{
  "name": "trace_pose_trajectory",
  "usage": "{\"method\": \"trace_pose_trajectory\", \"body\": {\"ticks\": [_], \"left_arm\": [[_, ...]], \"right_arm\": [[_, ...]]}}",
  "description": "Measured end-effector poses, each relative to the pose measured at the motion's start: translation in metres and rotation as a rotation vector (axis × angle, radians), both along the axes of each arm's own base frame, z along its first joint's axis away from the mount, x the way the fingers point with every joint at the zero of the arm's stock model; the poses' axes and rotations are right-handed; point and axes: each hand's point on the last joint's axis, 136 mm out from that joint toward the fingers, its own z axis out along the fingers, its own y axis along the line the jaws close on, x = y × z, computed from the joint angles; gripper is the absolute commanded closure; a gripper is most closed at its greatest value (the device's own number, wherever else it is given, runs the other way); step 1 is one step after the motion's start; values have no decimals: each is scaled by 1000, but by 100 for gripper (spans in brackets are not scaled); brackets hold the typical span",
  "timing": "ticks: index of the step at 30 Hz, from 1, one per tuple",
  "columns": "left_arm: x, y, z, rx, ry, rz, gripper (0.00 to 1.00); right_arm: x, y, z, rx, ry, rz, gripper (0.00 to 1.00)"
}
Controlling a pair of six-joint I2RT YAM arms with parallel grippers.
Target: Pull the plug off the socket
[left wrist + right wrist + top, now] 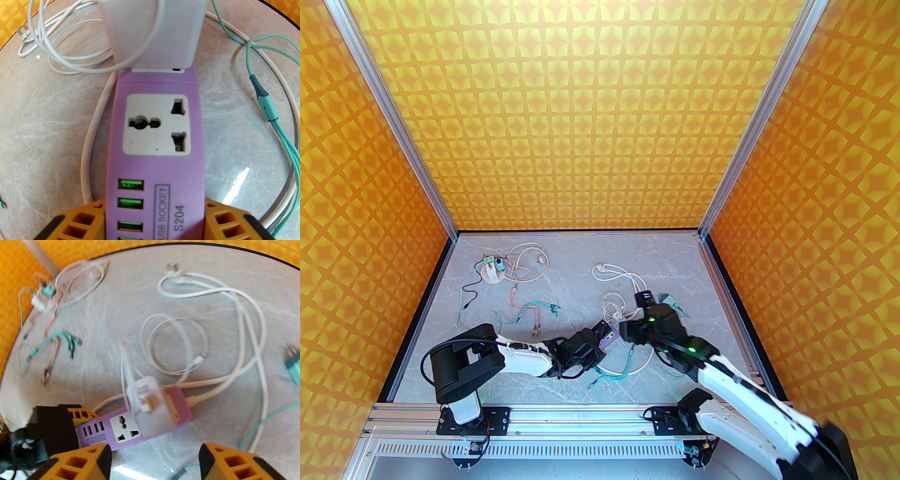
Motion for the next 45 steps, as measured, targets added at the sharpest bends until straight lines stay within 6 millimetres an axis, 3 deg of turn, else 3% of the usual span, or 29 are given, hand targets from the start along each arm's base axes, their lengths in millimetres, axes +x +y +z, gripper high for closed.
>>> {"method": "trace_pose_trajectory", "body": {"ticks": [7, 19, 25, 27, 39, 41, 45], "left_arm": [[0, 1, -1, -3, 15, 7, 47], [0, 1, -1, 0, 10, 1, 47], [0, 1, -1, 0, 10, 0, 48], [0, 1, -1, 0, 10, 0, 48], [-1, 1, -1, 3, 19, -6, 50], [-1, 1, -1, 3, 20, -6, 53], [0, 1, -1, 5, 25, -6, 55]], "right_arm": [[12, 3, -14, -114, -40, 0, 35], [15, 7, -24, -123, -54, 6, 46], [14, 7, -45, -168, 0, 18, 47], [14, 7, -48, -177, 6, 22, 52], [24, 10, -43, -189, -50, 34, 60], [25, 10, -46, -203, -48, 38, 70], [26, 10, -45, -217, -55, 47, 75]]}}
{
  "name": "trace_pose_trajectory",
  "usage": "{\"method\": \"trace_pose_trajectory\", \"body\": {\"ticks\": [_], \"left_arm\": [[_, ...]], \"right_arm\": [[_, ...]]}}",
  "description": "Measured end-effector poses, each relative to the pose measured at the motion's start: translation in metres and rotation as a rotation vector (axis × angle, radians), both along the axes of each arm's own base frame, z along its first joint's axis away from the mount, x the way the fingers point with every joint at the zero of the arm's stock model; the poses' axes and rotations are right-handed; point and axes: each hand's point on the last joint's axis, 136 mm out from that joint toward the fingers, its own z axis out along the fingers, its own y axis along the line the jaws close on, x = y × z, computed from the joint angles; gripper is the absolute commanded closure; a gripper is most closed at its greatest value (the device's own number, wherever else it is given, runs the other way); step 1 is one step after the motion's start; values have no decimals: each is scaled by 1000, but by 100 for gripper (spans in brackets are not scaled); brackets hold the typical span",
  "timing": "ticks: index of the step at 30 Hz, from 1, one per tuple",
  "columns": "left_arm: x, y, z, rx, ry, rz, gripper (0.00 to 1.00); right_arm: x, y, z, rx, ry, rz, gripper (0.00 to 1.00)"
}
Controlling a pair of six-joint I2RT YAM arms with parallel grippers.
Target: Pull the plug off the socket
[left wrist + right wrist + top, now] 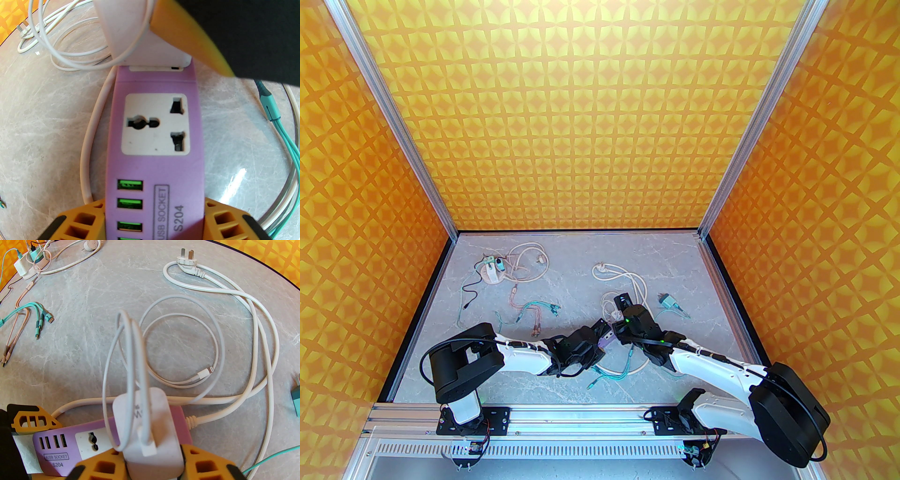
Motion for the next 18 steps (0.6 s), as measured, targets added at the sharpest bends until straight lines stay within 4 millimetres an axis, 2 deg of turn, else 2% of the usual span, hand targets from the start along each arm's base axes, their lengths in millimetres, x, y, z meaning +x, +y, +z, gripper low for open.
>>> {"method": "trace_pose_trajectory", "body": {"ticks": [4, 11, 18], "left_arm": [[0, -2, -1, 12, 8, -4, 55], [-1, -11, 0, 1, 19, -33, 56], [-1, -12, -1, 3, 26, -37, 56]], "right_arm": [[-1, -1, 2, -1, -4, 0, 80], [-7, -12, 10, 0, -35, -16, 80], [-6, -11, 1, -26, -14, -11, 80]]}}
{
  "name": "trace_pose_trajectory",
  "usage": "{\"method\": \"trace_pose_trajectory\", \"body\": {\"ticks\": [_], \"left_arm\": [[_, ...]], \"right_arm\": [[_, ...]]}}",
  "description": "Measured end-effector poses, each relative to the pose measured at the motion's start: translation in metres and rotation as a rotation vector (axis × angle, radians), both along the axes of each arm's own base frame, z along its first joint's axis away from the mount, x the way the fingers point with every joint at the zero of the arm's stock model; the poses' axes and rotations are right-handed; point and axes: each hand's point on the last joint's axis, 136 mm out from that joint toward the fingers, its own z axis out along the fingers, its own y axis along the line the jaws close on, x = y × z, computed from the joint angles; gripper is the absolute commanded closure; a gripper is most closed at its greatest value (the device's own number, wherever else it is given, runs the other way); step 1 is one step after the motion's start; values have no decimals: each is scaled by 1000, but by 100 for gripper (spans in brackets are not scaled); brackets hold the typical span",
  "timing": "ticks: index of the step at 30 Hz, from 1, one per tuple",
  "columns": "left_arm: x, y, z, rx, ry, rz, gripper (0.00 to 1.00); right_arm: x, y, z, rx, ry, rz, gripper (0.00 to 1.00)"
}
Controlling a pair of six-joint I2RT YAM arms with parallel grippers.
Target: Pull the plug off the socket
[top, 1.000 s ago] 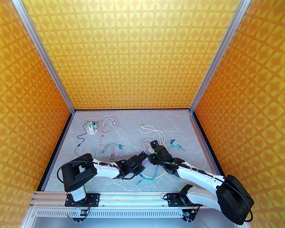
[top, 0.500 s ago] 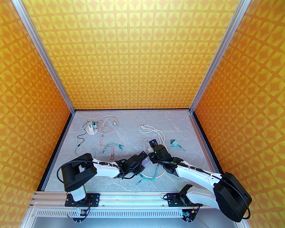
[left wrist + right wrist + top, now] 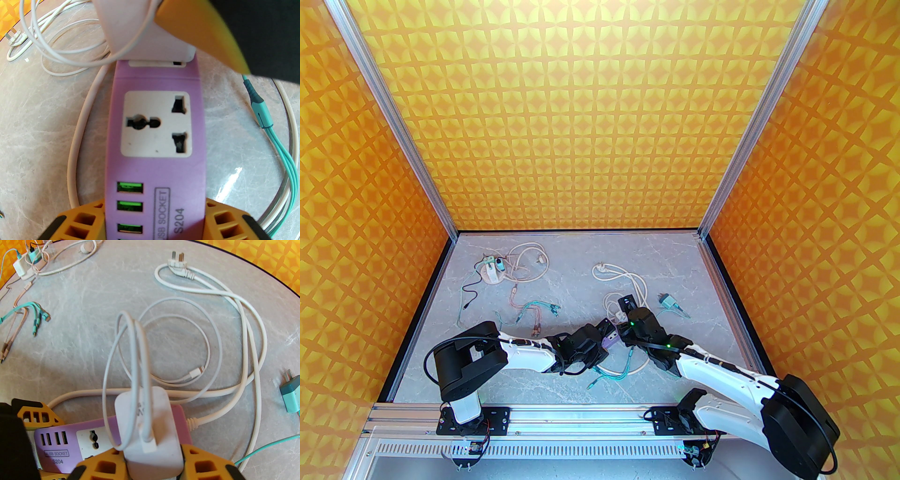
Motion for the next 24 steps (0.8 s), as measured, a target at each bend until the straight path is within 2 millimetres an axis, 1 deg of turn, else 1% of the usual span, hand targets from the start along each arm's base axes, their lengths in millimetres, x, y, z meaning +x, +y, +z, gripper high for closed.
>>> {"method": "trace_pose_trajectory", "body": {"ticks": [4, 6, 12, 13, 14, 16, 17, 19, 20, 21, 22, 23, 24], "left_arm": [[1, 1, 0, 3, 6, 11, 56], [1, 1, 0, 4, 8, 12, 56], [2, -1, 0, 4, 6, 3, 55], [2, -2, 0, 4, 6, 3, 52], [2, -2, 0, 3, 5, 3, 44], [2, -2, 0, 5, 5, 1, 33], [2, -2, 0, 7, 9, 2, 30], [1, -1, 0, 7, 13, 5, 28], [0, 0, 1, 9, 15, 4, 26], [-1, 1, 2, 11, 21, 4, 20], [-2, 2, 4, 12, 25, 3, 16], [-3, 2, 8, 6, 28, 4, 13], [-3, 2, 15, -8, 28, 8, 7]], "right_arm": [[3, 4, 0, -24, 2, 3, 80], [3, 3, 0, -30, -1, -2, 84], [2, 0, 5, -23, -10, -17, 82], [2, -1, 6, -22, -10, -16, 82], [2, -1, 6, -22, -11, -17, 82], [2, -1, 5, -18, -6, -16, 82], [2, 1, 5, -11, -5, -12, 81], [2, 3, 6, -1, -3, -7, 81], [2, 3, 5, 2, -2, -6, 81], [2, 4, 4, 4, 1, -5, 81], [2, 4, 4, 6, 4, -5, 81], [2, 4, 4, 8, 4, -5, 81], [2, 5, 4, 11, 4, -6, 80]]}}
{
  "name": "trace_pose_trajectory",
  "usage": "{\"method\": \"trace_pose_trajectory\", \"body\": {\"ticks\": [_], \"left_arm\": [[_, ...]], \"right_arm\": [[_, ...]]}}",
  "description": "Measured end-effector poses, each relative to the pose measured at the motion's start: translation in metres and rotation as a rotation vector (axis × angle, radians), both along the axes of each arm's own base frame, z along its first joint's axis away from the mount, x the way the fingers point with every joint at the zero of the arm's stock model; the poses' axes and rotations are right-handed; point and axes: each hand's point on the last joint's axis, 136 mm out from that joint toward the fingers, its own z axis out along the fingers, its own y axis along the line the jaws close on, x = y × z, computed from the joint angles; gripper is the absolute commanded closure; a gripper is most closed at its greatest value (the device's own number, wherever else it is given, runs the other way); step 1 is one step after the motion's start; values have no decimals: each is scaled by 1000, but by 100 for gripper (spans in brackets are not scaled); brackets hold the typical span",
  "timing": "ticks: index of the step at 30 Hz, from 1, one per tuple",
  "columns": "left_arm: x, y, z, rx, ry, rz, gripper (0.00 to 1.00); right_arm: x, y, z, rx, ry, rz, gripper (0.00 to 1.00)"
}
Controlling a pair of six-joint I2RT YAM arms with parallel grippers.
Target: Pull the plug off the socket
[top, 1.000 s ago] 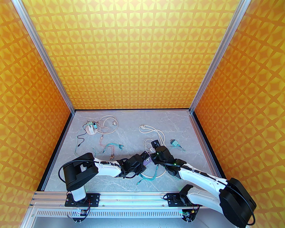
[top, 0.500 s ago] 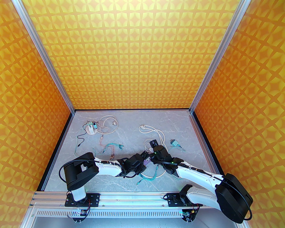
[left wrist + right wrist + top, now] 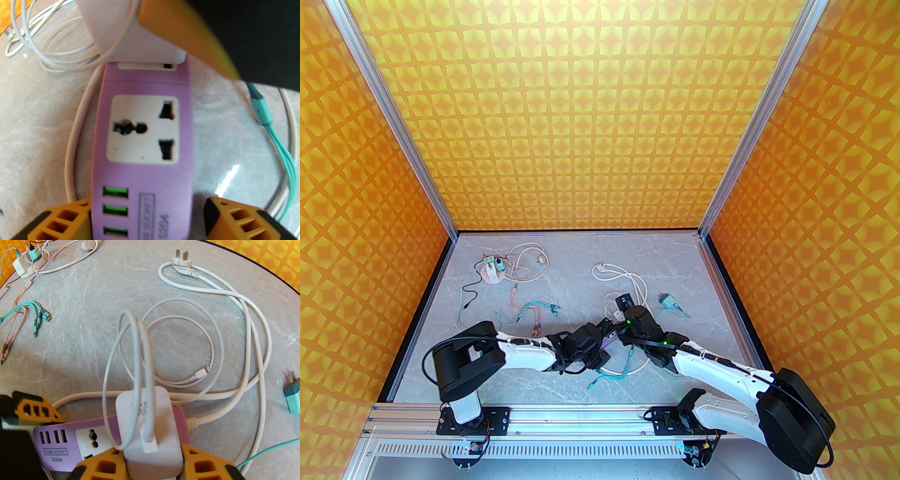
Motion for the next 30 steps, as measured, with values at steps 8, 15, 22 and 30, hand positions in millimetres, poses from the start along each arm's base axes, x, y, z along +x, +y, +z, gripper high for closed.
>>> {"method": "trace_pose_trajectory", "body": {"ticks": [8, 15, 22, 30], "left_arm": [[8, 4, 74, -185, -8, 87, 14], [14, 4, 107, -361, 85, 223, 100], [21, -5, 67, -352, 232, 329, 100], [41, -22, 37, -375, 375, 435, 100]], "right_arm": [[1, 2, -4, 3, 10, -2, 80], [1, 2, -4, 4, 10, -2, 80], [1, 2, -4, 5, 10, -3, 80], [2, 2, -4, 7, 9, -5, 80]]}}
